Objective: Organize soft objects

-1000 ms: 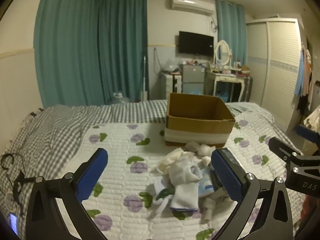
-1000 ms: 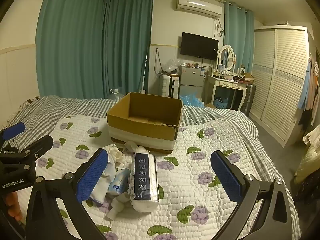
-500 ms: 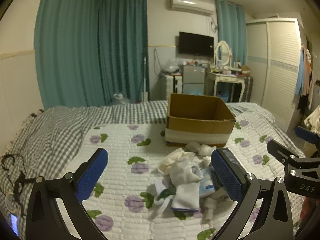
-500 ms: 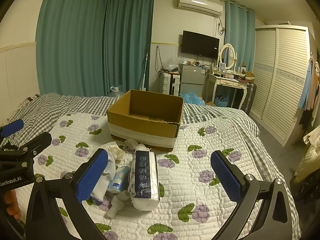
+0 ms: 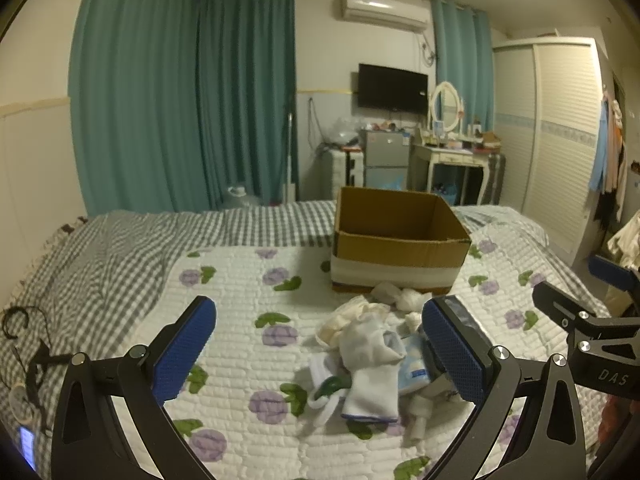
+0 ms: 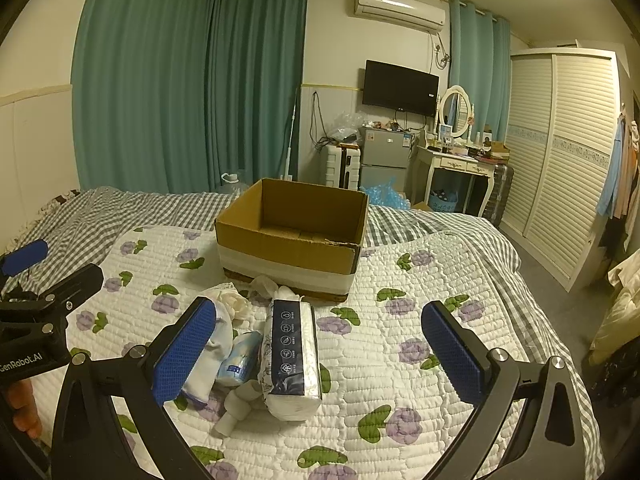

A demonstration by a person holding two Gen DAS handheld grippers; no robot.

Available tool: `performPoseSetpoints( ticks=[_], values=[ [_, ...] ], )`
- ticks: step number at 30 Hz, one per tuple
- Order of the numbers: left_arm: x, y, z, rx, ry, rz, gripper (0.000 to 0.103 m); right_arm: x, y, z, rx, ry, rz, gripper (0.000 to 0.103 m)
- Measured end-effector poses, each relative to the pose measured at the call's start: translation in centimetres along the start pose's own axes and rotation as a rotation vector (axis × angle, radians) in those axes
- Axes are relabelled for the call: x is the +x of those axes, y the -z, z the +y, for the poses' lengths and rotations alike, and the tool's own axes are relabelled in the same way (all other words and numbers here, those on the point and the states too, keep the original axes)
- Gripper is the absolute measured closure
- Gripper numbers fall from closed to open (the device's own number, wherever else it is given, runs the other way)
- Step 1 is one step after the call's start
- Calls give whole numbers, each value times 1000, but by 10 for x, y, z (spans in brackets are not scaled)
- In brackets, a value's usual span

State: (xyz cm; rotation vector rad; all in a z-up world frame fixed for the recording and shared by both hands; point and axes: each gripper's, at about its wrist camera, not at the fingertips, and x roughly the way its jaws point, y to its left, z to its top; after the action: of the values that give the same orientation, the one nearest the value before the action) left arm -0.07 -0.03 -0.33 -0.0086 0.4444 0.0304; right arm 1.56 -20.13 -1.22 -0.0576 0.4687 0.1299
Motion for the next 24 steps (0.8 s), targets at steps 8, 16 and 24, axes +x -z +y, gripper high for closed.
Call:
performPoseSetpoints(
  ticks=[8,16,24],
  values=[
    [1,0,1,-10,-3,-3,0,0,0,1,3,-7,9,0],
    [1,0,2,-14,-3,-1,0,2,0,3,-2,-8,21,0],
    [1,1,0,-8,-4,-3,0,3,0,4,-3,-6,31,0]
  ],
)
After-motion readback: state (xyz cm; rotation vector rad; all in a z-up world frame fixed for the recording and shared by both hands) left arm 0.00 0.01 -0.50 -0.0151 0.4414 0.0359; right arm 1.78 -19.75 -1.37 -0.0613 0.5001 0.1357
